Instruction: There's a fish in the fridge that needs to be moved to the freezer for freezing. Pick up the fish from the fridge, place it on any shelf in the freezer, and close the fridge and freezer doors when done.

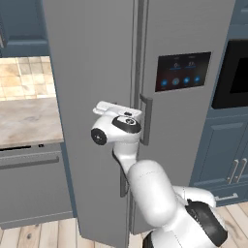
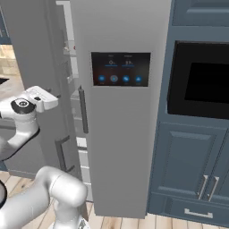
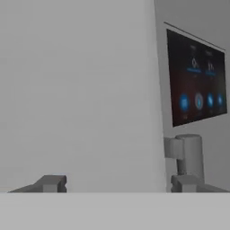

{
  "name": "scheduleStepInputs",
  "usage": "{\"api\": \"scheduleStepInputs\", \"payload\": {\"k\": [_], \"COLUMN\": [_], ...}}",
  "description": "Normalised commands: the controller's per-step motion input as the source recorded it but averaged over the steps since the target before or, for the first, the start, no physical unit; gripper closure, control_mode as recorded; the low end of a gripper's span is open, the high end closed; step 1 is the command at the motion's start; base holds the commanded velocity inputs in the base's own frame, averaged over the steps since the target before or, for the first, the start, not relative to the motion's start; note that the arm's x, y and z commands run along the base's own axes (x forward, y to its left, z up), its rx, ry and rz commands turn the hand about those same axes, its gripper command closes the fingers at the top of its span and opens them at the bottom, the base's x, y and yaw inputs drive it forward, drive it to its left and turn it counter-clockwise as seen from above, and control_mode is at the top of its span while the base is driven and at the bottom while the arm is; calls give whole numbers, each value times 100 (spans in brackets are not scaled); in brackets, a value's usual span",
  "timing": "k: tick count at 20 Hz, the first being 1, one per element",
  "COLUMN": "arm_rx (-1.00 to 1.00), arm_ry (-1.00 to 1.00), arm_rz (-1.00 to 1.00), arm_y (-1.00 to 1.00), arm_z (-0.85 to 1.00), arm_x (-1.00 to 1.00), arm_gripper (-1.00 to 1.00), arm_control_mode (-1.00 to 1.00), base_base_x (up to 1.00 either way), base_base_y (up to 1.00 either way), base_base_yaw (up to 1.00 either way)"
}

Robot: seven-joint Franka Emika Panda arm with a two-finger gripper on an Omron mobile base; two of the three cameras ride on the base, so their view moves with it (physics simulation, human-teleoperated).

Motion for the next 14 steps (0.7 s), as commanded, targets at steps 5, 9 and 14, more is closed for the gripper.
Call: {"api": "scheduleStepInputs", "payload": {"k": [5,9,14], "arm_rx": [0,0,0], "arm_ry": [-2,-1,0], "arm_rz": [0,0,0], "arm_y": [-35,-7,-31], "arm_z": [25,36,36], "arm_x": [12,14,18], "arm_gripper": [-100,-100,-100], "arm_control_mode": [-100,-100,-100], "base_base_x": [0,0,0], "base_base_y": [0,0,0], "base_base_yaw": [0,0,0]}}
